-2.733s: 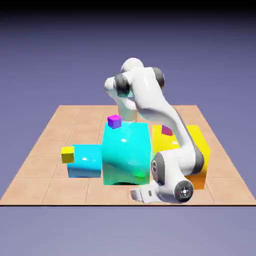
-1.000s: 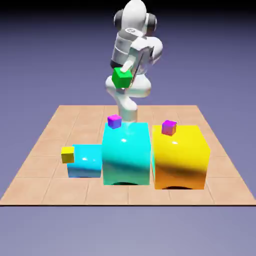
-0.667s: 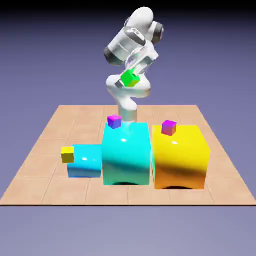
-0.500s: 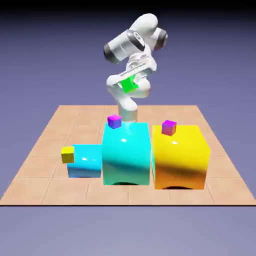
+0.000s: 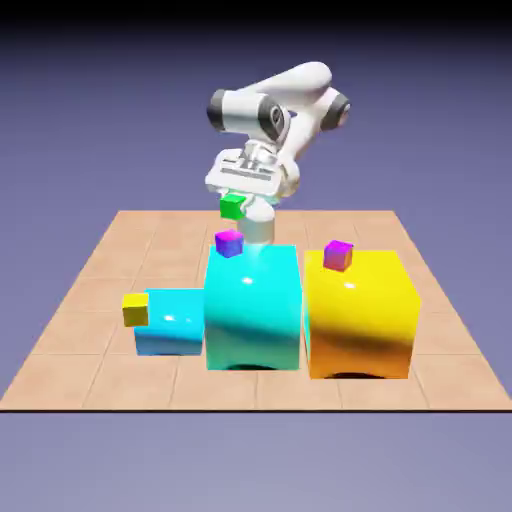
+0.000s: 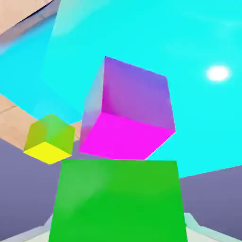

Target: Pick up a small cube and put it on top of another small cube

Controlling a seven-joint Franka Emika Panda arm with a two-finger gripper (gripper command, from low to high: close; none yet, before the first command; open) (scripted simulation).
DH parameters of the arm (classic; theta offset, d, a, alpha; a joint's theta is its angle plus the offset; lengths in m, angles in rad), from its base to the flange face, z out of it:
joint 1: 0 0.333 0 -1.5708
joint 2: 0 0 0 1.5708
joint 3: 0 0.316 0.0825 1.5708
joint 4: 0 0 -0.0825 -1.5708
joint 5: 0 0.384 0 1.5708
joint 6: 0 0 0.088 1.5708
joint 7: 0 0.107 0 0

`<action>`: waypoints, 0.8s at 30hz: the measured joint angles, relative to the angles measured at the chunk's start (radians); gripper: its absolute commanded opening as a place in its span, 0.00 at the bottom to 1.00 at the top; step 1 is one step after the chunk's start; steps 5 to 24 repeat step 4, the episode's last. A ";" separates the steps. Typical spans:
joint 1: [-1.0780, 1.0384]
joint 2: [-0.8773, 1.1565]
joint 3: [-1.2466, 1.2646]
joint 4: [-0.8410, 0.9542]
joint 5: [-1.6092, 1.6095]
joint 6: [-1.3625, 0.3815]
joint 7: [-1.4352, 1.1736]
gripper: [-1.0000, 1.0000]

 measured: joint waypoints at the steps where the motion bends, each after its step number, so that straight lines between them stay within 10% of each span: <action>1: 0.010 0.036 0.009 -0.007 -0.009 -0.043 0.020 0.00; 2: 0.020 0.072 0.018 -0.013 -0.018 -0.086 0.040 0.00; 3: 0.021 0.077 0.019 -0.014 -0.019 -0.092 0.043 1.00; 24: 0.021 0.077 0.019 -0.014 -0.018 -0.092 0.042 1.00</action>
